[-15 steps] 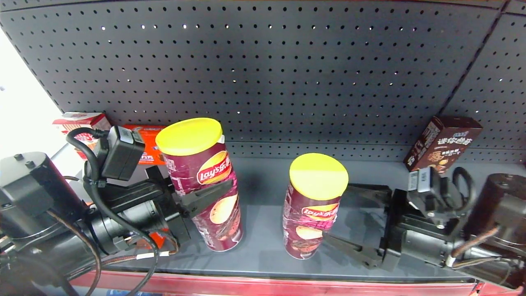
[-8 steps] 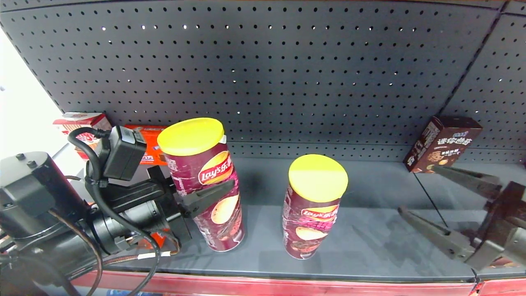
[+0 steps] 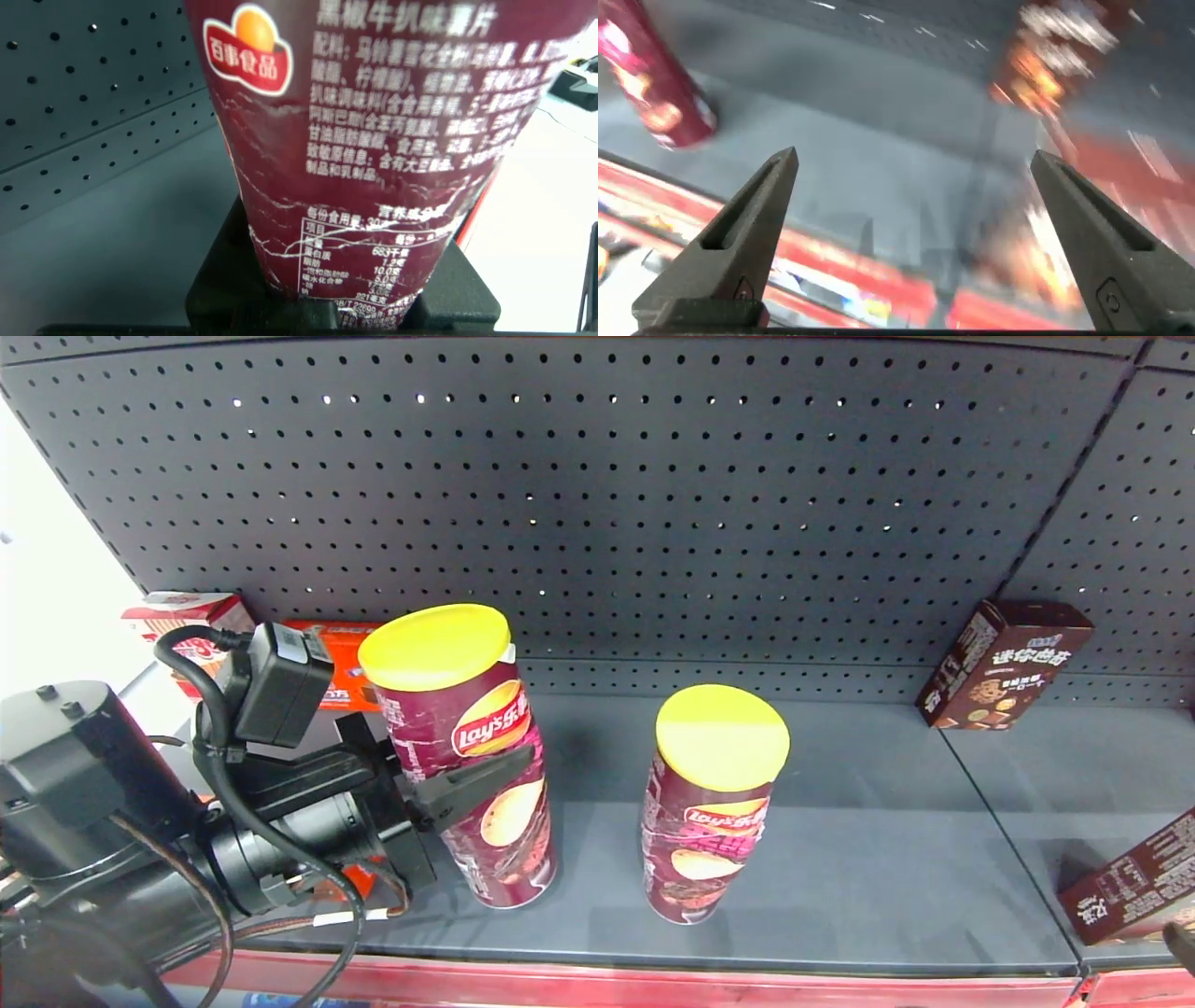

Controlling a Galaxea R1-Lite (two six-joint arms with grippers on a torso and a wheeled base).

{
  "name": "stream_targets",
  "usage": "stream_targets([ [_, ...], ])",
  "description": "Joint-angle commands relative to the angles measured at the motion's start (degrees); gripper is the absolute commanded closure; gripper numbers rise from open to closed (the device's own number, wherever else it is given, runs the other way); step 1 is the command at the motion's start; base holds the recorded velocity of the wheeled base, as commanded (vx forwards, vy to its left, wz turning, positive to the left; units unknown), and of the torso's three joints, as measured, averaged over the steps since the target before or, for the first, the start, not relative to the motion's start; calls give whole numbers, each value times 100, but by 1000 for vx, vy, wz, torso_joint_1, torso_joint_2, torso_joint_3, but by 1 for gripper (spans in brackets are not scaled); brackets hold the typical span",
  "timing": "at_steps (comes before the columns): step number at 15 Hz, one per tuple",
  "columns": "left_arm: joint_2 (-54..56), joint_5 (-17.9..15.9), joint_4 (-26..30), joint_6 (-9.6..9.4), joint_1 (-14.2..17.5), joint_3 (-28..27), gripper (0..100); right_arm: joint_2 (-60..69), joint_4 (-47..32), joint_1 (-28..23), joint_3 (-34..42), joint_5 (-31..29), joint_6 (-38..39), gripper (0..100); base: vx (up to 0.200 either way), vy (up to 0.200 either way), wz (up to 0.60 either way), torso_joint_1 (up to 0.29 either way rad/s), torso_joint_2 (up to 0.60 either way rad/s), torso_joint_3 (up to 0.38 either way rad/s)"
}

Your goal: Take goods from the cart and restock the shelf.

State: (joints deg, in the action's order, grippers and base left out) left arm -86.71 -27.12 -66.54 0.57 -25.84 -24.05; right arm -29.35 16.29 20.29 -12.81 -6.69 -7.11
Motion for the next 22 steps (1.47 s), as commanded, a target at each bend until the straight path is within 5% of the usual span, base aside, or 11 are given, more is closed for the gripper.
stream_targets([
  [1, -4, -3, -8, -5, 9, -3, 100, 1143, -469, -446, 455, -262, 289, 0, 0, 0, 0, 0, 0, 0],
  [3, 23, -3, -8, -5, 0, -29, 100, 1960, -556, -930, 1281, -280, 298, 0, 0, 0, 0, 0, 0, 0],
  [5, 40, -3, -8, -5, -8, 32, 100, 2426, -1400, -1150, 1255, -385, 368, 0, 0, 0, 0, 0, 0, 0],
  [9, 40, -3, -8, -5, -17, -29, 100, 2391, -1277, -1194, 1264, -465, -28, 0, 0, 0, 0, 0, 0, 0],
  [11, 40, -12, -8, -5, -52, -56, 100, 2021, -1286, -2002, 1264, -948, -54, 0, 0, 0, 0, 0, 0, 0],
  [13, 49, -100, -17, -13, -149, -91, 100, 1995, -1268, -2934, 1272, -781, -36, 0, 0, 0, 0, 0, 0, 0],
  [18, 49, -109, -26, -13, -342, -170, 100, 2408, -1541, -2855, 1281, 731, 623, 0, 0, 0, 0, 0, 0, 0],
  [22, 49, -109, -26, -5, -351, -144, 100, 2382, -1699, -1844, 1264, 784, 623, 0, 0, 0, 0, 0, 0, 0],
])
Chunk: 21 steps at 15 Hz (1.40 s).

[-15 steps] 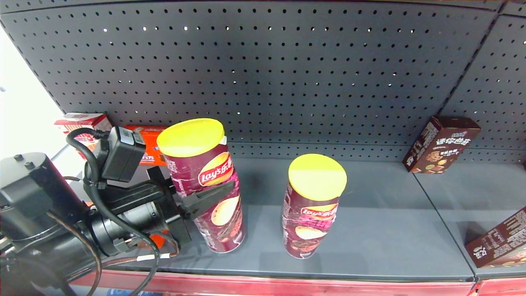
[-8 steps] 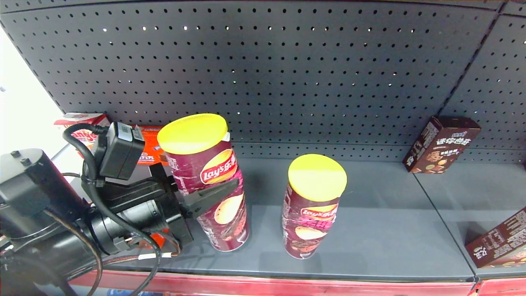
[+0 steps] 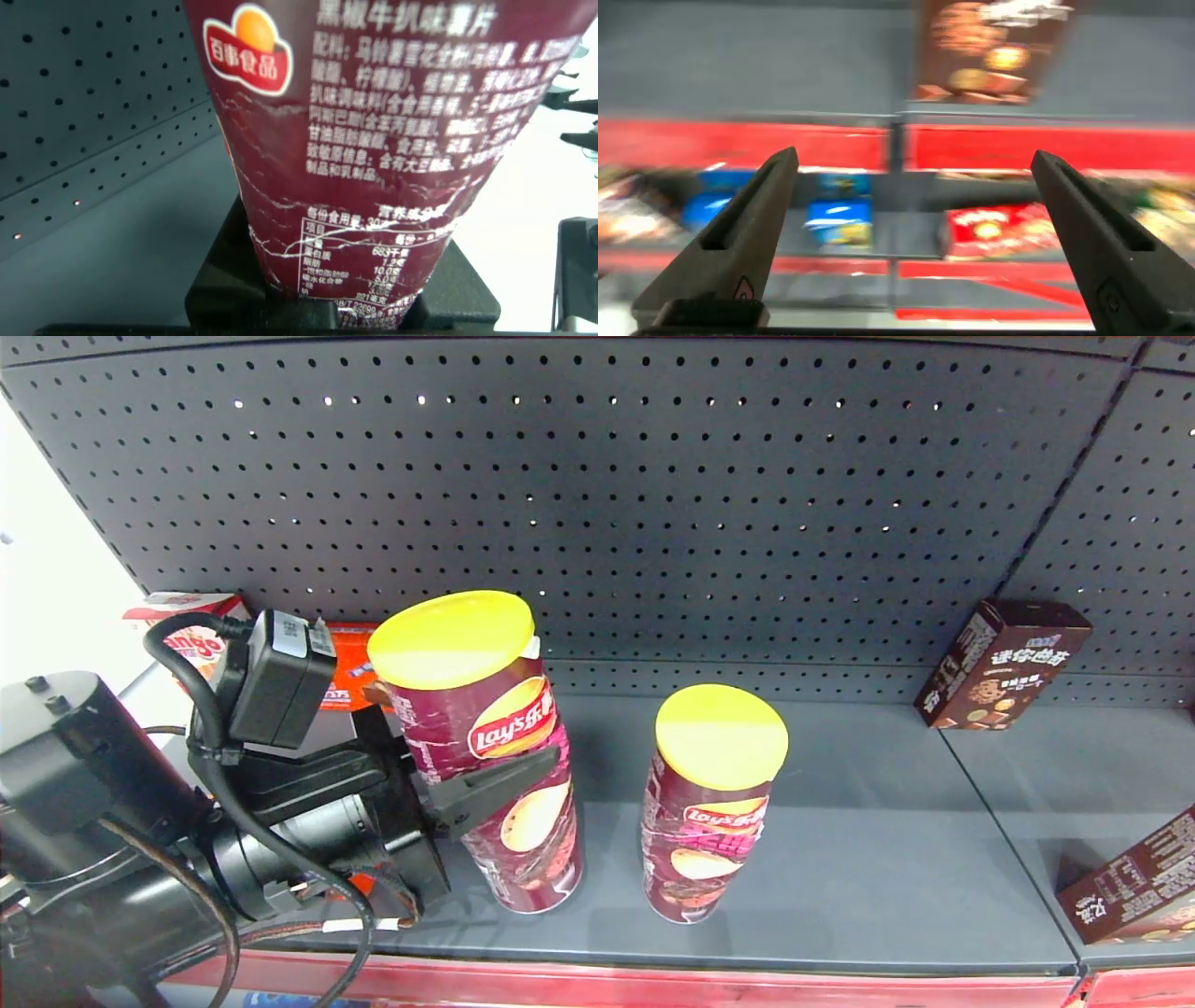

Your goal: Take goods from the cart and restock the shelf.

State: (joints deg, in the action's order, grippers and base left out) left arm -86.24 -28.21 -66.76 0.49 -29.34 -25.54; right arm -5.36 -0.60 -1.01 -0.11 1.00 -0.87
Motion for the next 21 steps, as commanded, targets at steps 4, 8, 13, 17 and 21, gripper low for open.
stream_targets([
  [4, 72, 0, -4, -5, 8, 31, 100, 536, 42, 5, 11, -109, 139, 0, 0, 0, 0, 0, 0, 0],
  [8, 133, 0, 5, -5, 16, 67, 100, 536, 42, 5, 11, -109, 95, 0, 0, 0, 0, 0, 0, 0],
  [13, 107, -18, 84, -22, 16, 49, 100, 536, 42, 5, 11, -109, 95, 0, 0, 0, 0, 0, 0, 0],
  [17, -306, -466, 383, -31, 201, -689, 100, 536, 42, 5, 11, -100, 95, 0, 0, 0, 0, 0, 0, 0],
  [21, -921, -440, 681, -49, 500, -1463, 100, 536, 42, 5, 11, -109, 95, 0, 0, 0, 0, 0, 0, 0],
])
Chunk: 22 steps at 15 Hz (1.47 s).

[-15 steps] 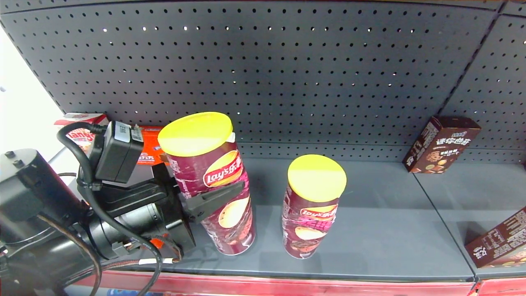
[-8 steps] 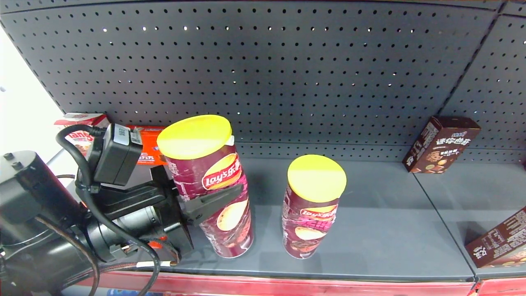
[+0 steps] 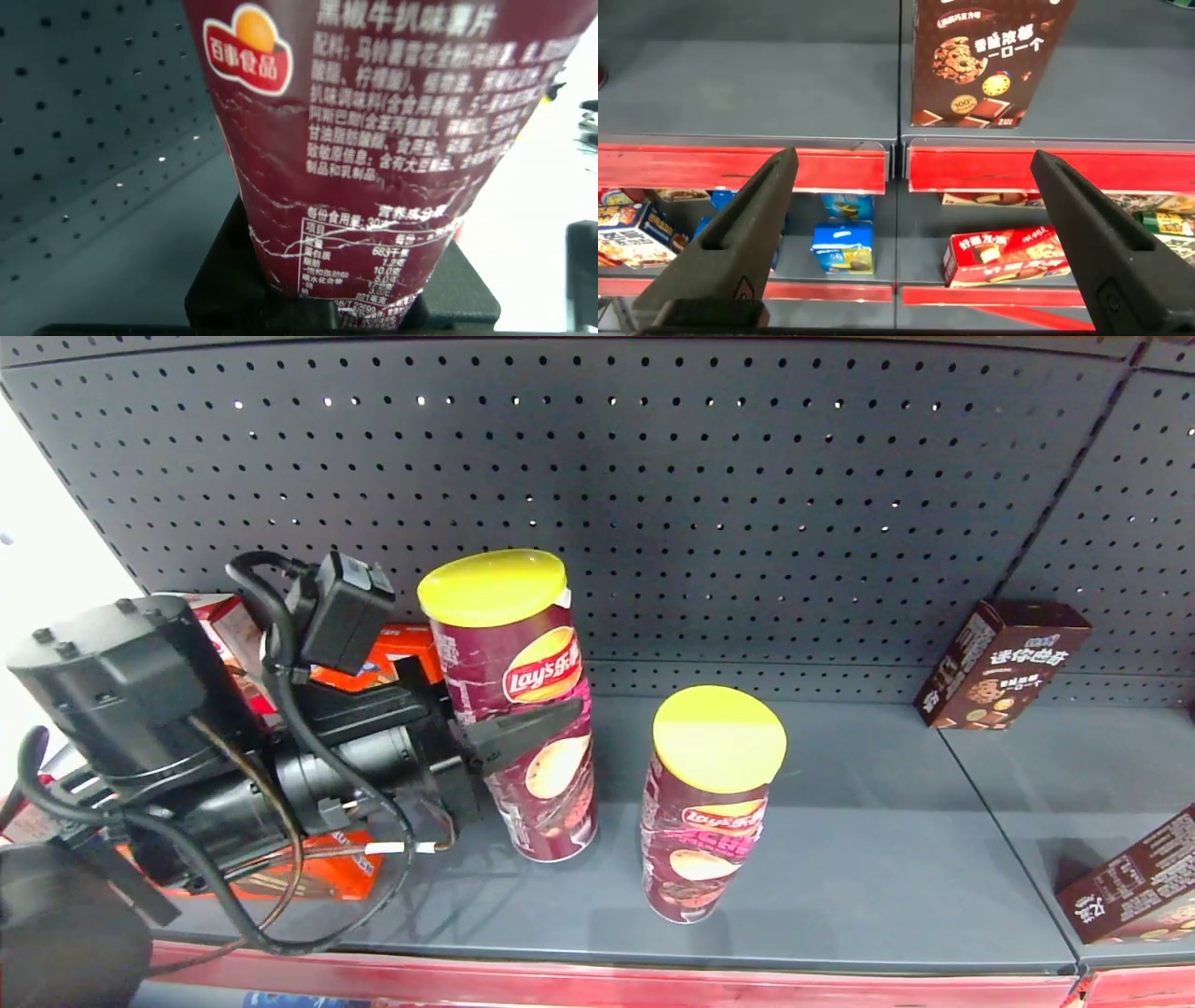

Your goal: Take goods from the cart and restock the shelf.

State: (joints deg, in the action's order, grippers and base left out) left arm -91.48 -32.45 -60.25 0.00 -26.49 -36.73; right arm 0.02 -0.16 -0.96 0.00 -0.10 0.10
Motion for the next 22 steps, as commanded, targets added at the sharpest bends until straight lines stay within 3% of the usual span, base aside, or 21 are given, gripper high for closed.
stream_targets([
  [1, -520, -51, 171, -9, 294, -484, 100, -2, -2, 0, 0, 10, -1, 0, 0, 0, 0, 0, 0, 0],
  [2, -520, -51, 171, -9, 294, -484, 100, -2, -2, 0, 0, 10, -1, 0, 0, 0, 0, 0, 0, 0],
  [3, -819, -121, 725, -290, 337, -1117, 100, -2, -2, 0, 0, 1, -1, 0, 0, 0, 0, 0, 0, 0],
  [6, -1425, -596, 1235, -343, 302, -2321, 100, -2, -2, 0, 0, 1, -1, 0, 0, 0, 0, 0, 0, 0],
  [8, -1768, -604, 1261, -624, 223, -2638, 100, -2, -2, 0, 0, 1, -1, 0, 0, 0, 0, 0, 0, 0],
  [12, -2427, -604, 1191, -940, 144, -3059, 100, -2, -2, 0, 0, 1, -1, 0, 0, 0, 0, 0, 0, 0],
  [17, -3078, -613, 936, -993, 109, -3824, 100, -2, -2, 0, 0, 1, -1, 0, 0, 0, 0, 0, 0, 0],
  [22, -3227, -604, 927, -1002, -23, -3938, 100, -2, -2, 0, 0, 1, -1, 0, 0, 0, 0, 0, 0, 0],
])
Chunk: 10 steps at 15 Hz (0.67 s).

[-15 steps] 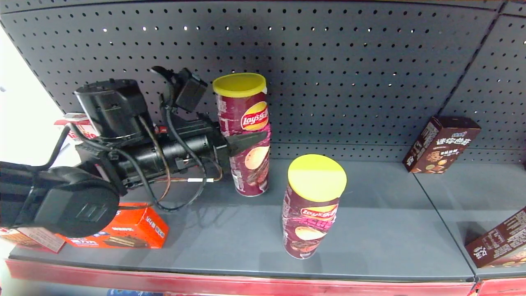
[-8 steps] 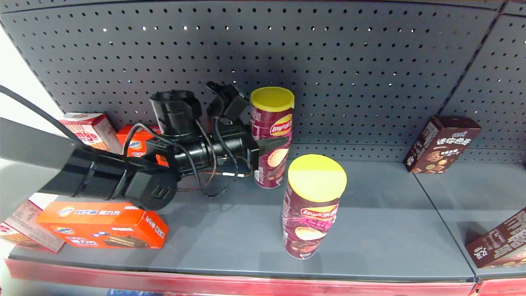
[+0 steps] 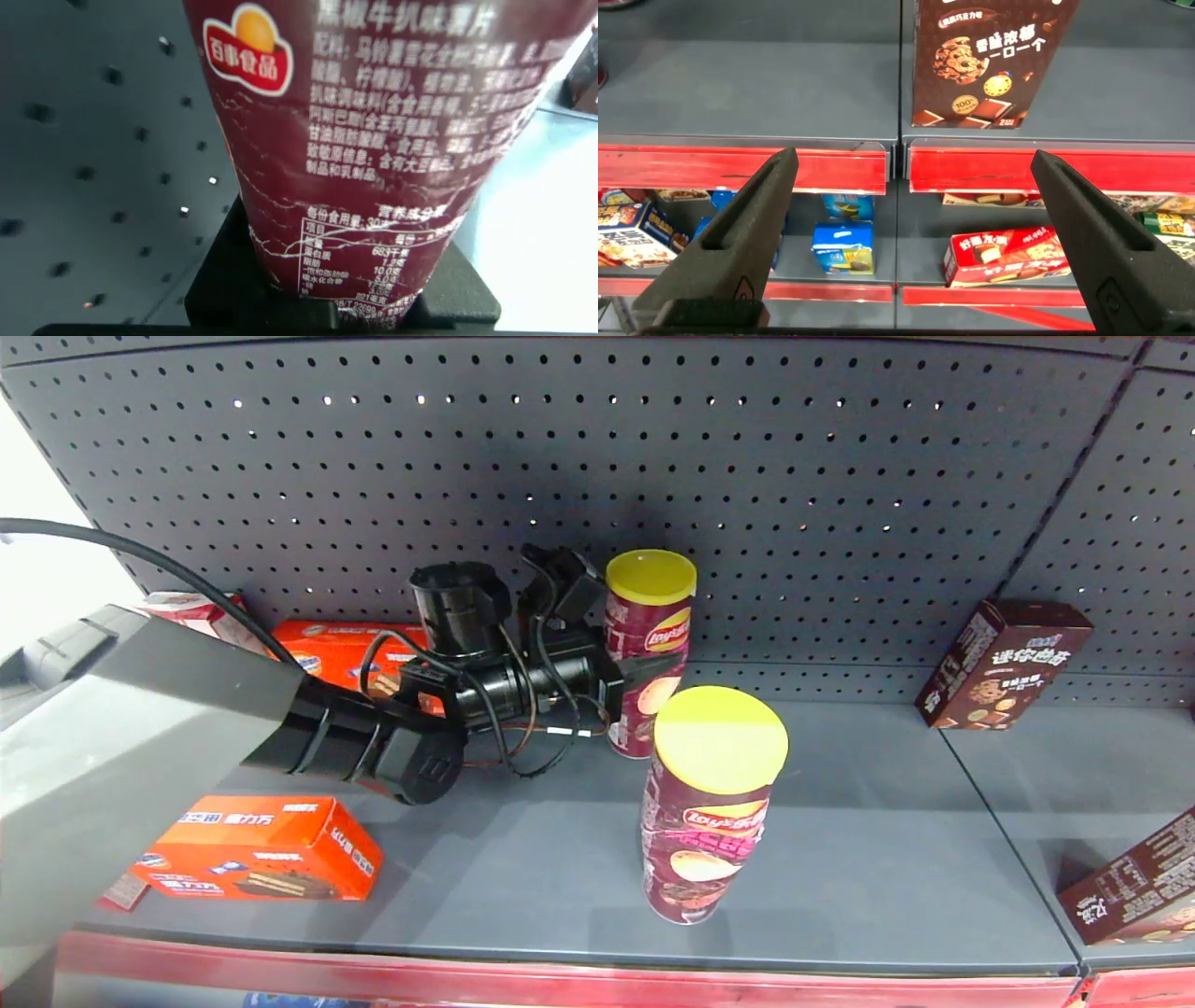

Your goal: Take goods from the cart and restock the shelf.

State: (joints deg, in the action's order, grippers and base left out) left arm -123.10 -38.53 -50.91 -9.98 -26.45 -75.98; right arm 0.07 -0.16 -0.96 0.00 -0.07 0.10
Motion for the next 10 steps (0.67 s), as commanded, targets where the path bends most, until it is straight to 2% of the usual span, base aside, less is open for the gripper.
stream_targets([
  [1, -74, 4, -7, -4, -35, -4, 100, -7, -2, 0, 0, -1, -1, 0, 0, 0, 0, 0, 0, 0],
  [3, -118, 13, -7, -21, -35, 13, 100, -7, -2, 0, 0, -1, -1, 0, 0, 0, 0, 0, 0, 0],
  [4, -126, 13, -51, -12, -27, 13, 0, -7, -2, 0, 0, -1, -1, 0, 0, 0, 0, 0, 0, 0],
  [6, -118, 21, -165, 5, -18, 66, 0, -7, -2, 0, 0, -1, -1, 0, 0, 0, 0, 0, 0, 0],
  [8, 164, 118, -112, 32, 105, 532, 0, -7, -2, 0, 0, 7, -1, 0, 0, 0, 0, 0, 0, 0],
  [10, 506, 364, -95, 14, 272, 1033, 0, -7, -2, 0, 0, -1, -1, 0, 0, 0, 0, 0, 0, 0],
])
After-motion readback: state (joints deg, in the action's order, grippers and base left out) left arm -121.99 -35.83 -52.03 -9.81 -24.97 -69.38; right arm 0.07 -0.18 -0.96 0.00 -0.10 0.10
